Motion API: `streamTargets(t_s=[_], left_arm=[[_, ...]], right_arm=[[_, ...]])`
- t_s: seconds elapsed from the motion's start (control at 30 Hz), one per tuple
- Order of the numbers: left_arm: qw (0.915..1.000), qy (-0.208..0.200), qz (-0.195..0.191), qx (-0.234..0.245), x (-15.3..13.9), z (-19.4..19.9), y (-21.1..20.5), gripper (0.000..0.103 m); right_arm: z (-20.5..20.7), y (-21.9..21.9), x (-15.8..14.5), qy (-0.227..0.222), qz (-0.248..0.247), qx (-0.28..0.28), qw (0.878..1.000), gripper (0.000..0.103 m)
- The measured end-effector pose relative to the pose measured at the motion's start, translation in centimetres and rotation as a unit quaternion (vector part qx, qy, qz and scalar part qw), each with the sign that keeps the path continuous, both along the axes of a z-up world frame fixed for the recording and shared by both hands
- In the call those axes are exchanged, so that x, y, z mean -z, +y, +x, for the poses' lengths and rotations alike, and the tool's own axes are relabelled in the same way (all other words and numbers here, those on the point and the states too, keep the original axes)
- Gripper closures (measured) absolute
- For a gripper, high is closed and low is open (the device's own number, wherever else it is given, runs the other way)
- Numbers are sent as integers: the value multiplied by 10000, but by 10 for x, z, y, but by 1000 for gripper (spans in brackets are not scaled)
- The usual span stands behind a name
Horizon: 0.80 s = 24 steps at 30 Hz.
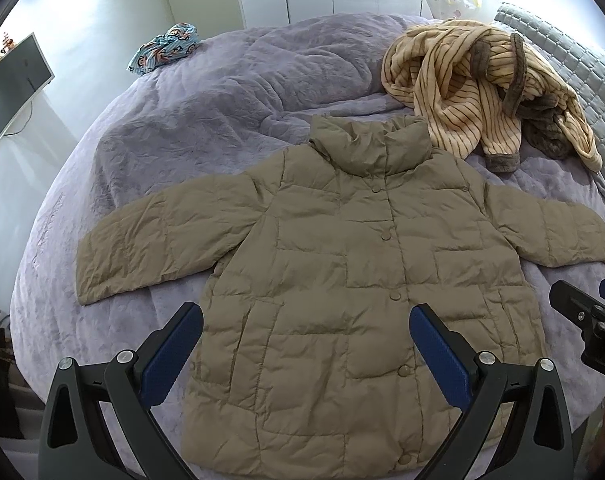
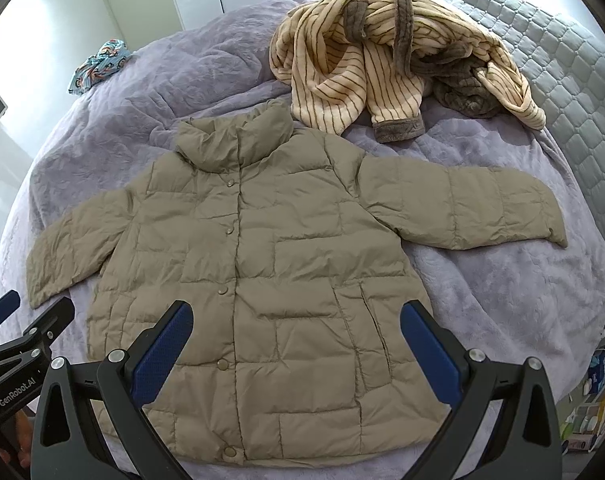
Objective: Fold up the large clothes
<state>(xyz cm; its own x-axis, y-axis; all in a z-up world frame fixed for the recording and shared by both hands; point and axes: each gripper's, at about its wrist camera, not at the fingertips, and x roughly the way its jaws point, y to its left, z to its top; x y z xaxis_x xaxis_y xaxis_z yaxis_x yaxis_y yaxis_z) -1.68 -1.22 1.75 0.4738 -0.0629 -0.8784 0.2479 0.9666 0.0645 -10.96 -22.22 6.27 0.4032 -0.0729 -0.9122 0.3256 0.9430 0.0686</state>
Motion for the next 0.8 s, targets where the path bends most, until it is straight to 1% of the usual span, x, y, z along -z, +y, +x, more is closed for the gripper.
streamTargets(t_s=[0.8], left_arm=[[10000, 13, -29, -46, -2, 3, 1, 0]], right_arm=[[0, 2, 0, -11, -21, -10, 10000, 0]])
